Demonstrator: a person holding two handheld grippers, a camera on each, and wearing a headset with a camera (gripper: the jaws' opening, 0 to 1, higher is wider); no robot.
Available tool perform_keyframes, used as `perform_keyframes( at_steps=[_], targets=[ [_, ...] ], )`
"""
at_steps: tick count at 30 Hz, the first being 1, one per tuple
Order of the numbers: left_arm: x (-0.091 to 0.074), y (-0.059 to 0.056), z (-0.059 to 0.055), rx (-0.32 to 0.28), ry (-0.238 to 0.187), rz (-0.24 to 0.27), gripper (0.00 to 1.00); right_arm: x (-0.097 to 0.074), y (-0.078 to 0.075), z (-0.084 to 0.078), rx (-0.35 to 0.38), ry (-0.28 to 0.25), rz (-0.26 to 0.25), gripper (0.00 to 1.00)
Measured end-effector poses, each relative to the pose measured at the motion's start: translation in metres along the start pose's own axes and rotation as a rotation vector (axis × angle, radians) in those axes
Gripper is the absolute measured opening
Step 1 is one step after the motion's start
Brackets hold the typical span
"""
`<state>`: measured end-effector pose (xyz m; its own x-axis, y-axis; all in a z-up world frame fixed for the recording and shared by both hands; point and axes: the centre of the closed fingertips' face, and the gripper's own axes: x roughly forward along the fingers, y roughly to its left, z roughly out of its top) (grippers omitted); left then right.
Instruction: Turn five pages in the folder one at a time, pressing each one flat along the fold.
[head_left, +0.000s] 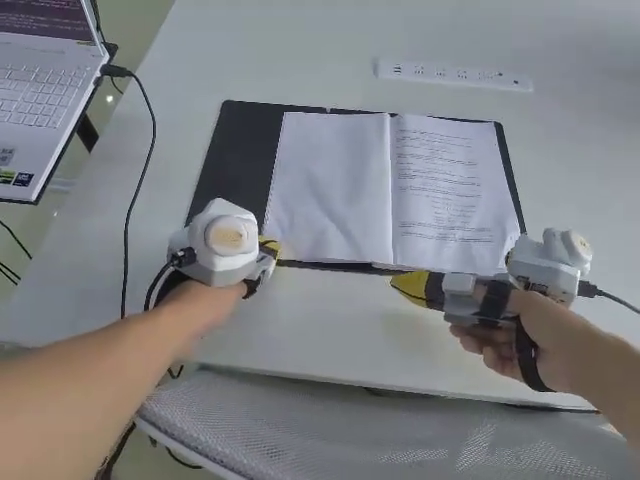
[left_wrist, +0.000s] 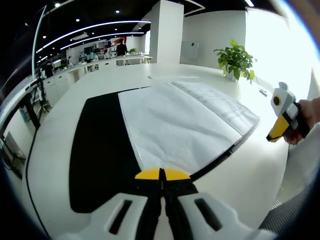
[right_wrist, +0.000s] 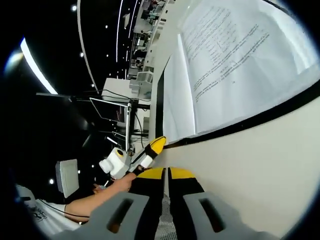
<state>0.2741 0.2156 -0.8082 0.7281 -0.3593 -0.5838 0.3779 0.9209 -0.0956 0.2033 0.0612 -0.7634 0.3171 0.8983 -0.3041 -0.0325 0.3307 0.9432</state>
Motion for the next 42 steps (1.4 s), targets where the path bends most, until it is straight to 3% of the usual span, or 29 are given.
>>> perform_keyframes(
  at_steps=[5, 9, 11, 14, 18, 24, 27, 31, 34, 38, 42],
  targets=[
    [-0.007, -0.005, -0.003, 0.013, 0.015, -0.018, 0.03, -0.022, 0.009, 0.005, -0.037, -0.071, -0.004, 0.09],
    [-0.019, -0.010, -0.009, 0.021, 0.083, -0.038, 0.08, -0.041, 0.018, 0.014, -0.090, -0.156, -0.021, 0.14],
    [-0.027, -0.015, -0.009, 0.034, 0.093, -0.059, 0.11, -0.048, 0.025, 0.014, -0.104, -0.175, -0.018, 0.15],
    [-0.040, -0.020, 0.001, 0.038, 0.069, -0.072, 0.14, -0.061, 0.036, 0.014, -0.155, -0.204, -0.040, 0.18],
    [-0.060, -0.026, 0.019, 0.008, 0.027, -0.088, 0.25, -0.078, 0.050, 0.014, -0.256, -0.239, -0.089, 0.24],
    [-0.095, -0.030, 0.042, -0.028, -0.021, -0.099, 0.29, -0.110, 0.073, 0.018, -0.383, -0.311, -0.145, 0.24],
    [-0.113, -0.032, 0.047, -0.037, -0.025, -0.110, 0.30, -0.125, 0.080, 0.020, -0.407, -0.339, -0.159, 0.24],
    [-0.136, -0.029, 0.056, -0.060, -0.073, -0.107, 0.33, -0.144, 0.086, 0.021, -0.449, -0.365, -0.185, 0.25],
    [-0.150, -0.026, 0.057, -0.063, -0.077, -0.096, 0.35, -0.153, 0.088, 0.020, -0.453, -0.379, -0.187, 0.26],
    [-0.166, -0.024, 0.055, -0.052, -0.062, -0.086, 0.39, -0.161, 0.084, 0.015, -0.455, -0.387, -0.202, 0.27],
    [-0.179, -0.023, 0.059, -0.047, -0.075, -0.077, 0.42, -0.165, 0.079, 0.010, -0.479, -0.383, -0.239, 0.31]
  ],
)
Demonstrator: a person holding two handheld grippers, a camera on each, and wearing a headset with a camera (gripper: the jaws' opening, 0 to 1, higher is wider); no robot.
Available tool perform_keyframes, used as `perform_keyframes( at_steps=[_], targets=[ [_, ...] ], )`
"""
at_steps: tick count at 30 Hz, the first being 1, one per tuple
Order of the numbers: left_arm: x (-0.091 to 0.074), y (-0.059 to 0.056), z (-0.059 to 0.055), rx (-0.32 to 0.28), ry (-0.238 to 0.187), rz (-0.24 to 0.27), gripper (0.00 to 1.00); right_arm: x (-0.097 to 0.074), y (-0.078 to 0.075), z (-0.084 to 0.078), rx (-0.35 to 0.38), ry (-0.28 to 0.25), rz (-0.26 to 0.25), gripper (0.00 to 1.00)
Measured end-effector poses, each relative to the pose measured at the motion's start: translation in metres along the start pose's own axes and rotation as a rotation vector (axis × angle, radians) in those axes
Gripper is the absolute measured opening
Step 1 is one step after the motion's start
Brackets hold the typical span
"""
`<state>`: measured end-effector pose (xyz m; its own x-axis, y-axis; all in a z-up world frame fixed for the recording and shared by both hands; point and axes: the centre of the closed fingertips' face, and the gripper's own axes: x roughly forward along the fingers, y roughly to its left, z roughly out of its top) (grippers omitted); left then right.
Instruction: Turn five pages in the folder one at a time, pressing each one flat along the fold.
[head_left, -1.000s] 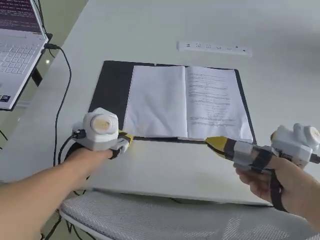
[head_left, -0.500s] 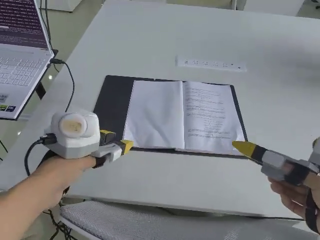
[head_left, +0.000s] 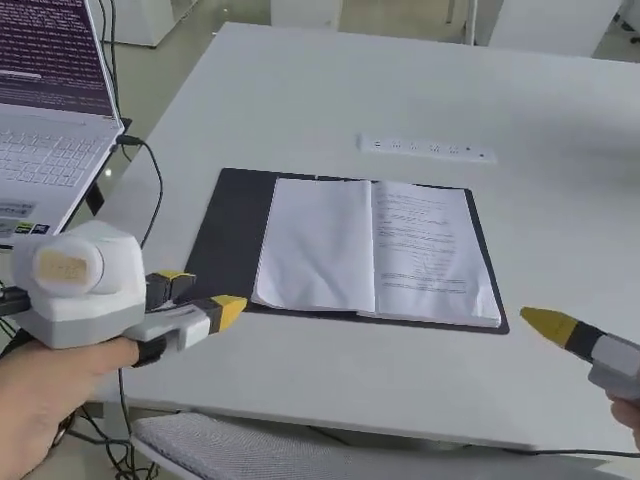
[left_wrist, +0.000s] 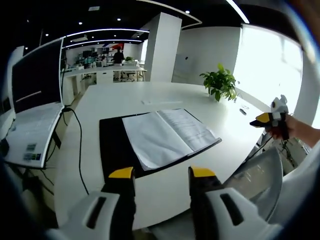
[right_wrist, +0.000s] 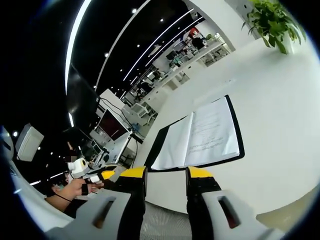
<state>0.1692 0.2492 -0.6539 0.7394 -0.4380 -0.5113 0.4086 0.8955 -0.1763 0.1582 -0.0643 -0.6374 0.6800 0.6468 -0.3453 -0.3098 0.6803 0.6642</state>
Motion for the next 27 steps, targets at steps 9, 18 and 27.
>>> perform_keyframes(
  at_steps=[9, 18, 27],
  targets=[
    [-0.016, -0.003, 0.014, -0.014, -0.026, -0.008, 0.47, -0.013, -0.001, 0.015, -0.037, -0.051, -0.027, 0.37],
    [-0.019, -0.006, 0.015, 0.003, -0.015, -0.019, 0.48, -0.016, 0.000, 0.024, -0.106, -0.042, -0.060, 0.39],
    [-0.009, -0.012, 0.016, 0.016, 0.004, -0.030, 0.47, -0.018, -0.018, 0.021, -0.090, -0.034, -0.092, 0.39]
  ],
)
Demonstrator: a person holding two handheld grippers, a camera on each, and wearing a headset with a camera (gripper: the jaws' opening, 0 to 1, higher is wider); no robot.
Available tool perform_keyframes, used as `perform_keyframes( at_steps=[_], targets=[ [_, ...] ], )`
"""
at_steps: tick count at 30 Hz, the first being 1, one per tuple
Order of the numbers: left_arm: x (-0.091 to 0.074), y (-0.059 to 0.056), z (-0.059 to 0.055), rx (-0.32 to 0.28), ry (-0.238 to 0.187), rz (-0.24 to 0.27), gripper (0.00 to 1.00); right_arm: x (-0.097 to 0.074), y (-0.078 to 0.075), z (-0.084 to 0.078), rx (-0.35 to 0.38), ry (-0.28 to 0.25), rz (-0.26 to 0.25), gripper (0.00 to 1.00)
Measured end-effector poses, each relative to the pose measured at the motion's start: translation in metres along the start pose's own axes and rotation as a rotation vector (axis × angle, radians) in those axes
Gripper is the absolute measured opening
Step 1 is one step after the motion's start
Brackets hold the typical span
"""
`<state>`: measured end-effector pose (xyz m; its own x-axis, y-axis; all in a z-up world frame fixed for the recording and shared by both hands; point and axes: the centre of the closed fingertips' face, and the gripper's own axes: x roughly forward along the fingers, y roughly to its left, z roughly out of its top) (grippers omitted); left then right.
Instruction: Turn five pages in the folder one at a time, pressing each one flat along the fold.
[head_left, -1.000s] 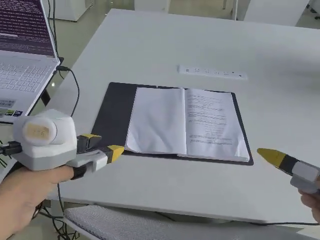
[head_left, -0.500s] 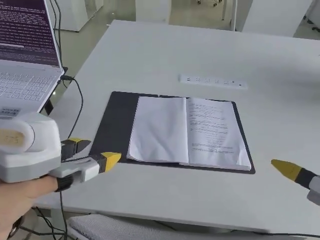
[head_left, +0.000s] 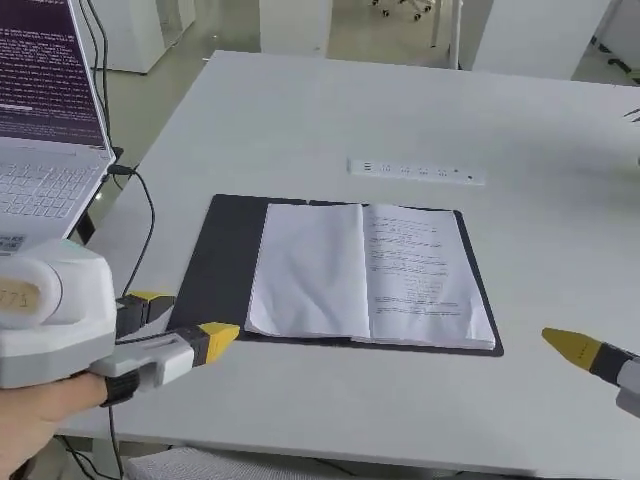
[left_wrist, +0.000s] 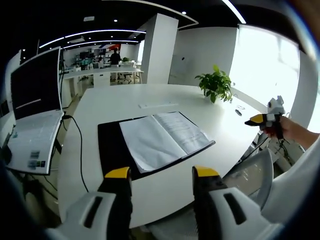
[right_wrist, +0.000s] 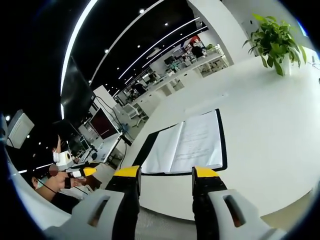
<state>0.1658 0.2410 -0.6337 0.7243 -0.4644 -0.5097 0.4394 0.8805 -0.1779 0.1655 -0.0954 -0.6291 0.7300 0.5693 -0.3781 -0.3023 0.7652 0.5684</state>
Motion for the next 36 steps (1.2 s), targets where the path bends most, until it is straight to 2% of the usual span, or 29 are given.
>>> perform_keyframes(
  at_steps=[9, 14, 21, 24, 29, 34, 36],
  targets=[
    [0.016, -0.008, -0.006, 0.013, 0.028, -0.001, 0.47, -0.001, -0.012, -0.001, 0.022, -0.001, -0.008, 0.38],
    [0.028, -0.013, -0.003, -0.003, 0.026, -0.009, 0.47, 0.003, -0.015, 0.000, 0.026, 0.003, 0.000, 0.39],
    [0.053, -0.025, -0.001, 0.011, 0.032, -0.024, 0.46, 0.009, -0.018, 0.001, 0.042, 0.004, 0.017, 0.39],
    [0.068, -0.034, -0.002, 0.027, 0.043, -0.036, 0.46, 0.013, -0.021, -0.001, 0.036, 0.018, 0.020, 0.39],
    [0.103, -0.057, -0.005, 0.061, 0.067, -0.085, 0.47, 0.022, -0.029, -0.008, 0.048, 0.026, 0.017, 0.39],
    [0.151, -0.077, -0.007, 0.080, 0.071, -0.123, 0.47, 0.031, -0.036, -0.015, 0.078, 0.033, 0.015, 0.38],
    [0.164, -0.085, -0.007, 0.098, 0.080, -0.137, 0.47, 0.033, -0.038, -0.017, 0.085, 0.037, 0.013, 0.38]
  ],
)
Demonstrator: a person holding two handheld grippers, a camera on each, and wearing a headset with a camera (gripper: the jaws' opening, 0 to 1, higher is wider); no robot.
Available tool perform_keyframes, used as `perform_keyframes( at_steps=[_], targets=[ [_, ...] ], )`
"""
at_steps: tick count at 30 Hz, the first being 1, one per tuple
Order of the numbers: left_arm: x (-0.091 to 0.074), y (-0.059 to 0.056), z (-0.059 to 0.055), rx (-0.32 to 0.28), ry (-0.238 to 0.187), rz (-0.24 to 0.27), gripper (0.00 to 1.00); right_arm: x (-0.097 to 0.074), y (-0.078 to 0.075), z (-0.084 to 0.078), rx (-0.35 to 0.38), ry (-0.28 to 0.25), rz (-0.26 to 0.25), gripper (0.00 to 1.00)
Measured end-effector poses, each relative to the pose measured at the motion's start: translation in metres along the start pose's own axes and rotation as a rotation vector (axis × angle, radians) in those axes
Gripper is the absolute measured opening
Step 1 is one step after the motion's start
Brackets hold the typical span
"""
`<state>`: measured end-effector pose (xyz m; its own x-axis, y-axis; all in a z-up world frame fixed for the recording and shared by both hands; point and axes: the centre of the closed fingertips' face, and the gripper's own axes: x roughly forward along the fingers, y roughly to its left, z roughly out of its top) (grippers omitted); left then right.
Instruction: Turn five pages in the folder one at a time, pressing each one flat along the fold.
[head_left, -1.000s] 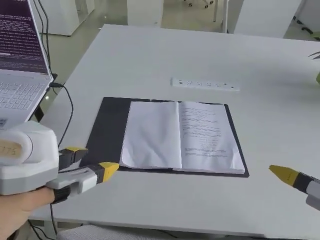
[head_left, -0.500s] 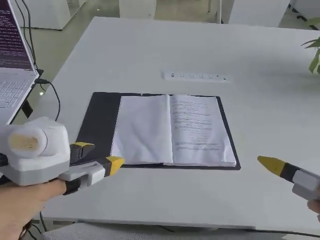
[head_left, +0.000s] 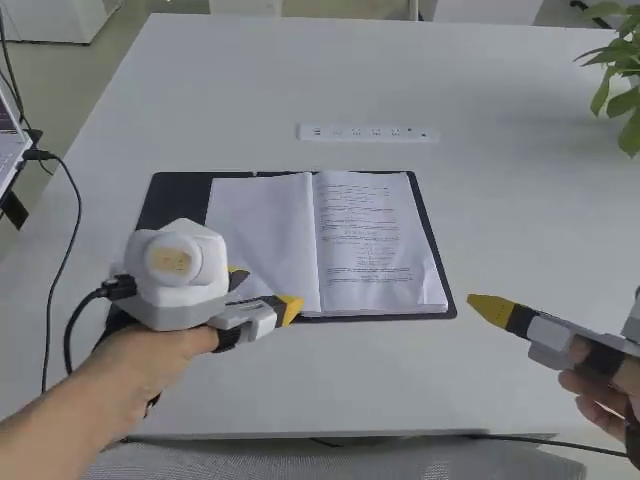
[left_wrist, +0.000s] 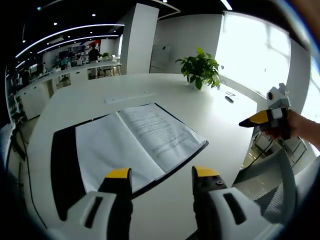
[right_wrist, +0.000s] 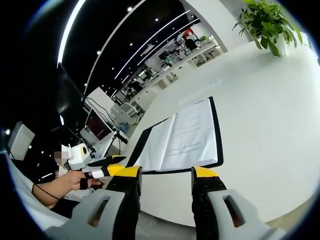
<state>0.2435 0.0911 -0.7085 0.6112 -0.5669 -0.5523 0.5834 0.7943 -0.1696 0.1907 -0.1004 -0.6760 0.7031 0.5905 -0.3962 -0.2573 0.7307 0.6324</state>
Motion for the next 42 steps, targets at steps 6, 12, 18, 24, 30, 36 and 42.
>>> perform_keyframes(
  at_steps=[6, 12, 18, 24, 30, 36, 42],
  targets=[
    [0.044, -0.019, 0.008, 0.039, 0.025, -0.045, 0.47, 0.004, -0.010, 0.001, 0.050, -0.020, -0.002, 0.39],
    [0.079, -0.031, 0.009, 0.080, 0.043, -0.064, 0.47, 0.012, -0.019, 0.002, 0.086, -0.034, -0.014, 0.40],
    [0.107, -0.039, 0.010, 0.103, 0.034, -0.060, 0.48, 0.022, -0.026, 0.000, 0.107, -0.034, -0.018, 0.41],
    [0.133, -0.042, 0.008, 0.119, 0.026, -0.029, 0.52, 0.031, -0.033, 0.001, 0.121, -0.031, -0.019, 0.41],
    [0.157, -0.042, -0.001, 0.139, 0.039, -0.004, 0.57, 0.037, -0.041, 0.000, 0.135, -0.021, -0.018, 0.41],
    [0.168, -0.036, -0.012, 0.146, 0.078, 0.022, 0.57, 0.040, -0.043, -0.002, 0.150, -0.011, -0.011, 0.40],
    [0.171, -0.035, -0.014, 0.185, 0.064, 0.032, 0.56, 0.043, -0.050, -0.004, 0.170, -0.012, -0.013, 0.39]
  ],
)
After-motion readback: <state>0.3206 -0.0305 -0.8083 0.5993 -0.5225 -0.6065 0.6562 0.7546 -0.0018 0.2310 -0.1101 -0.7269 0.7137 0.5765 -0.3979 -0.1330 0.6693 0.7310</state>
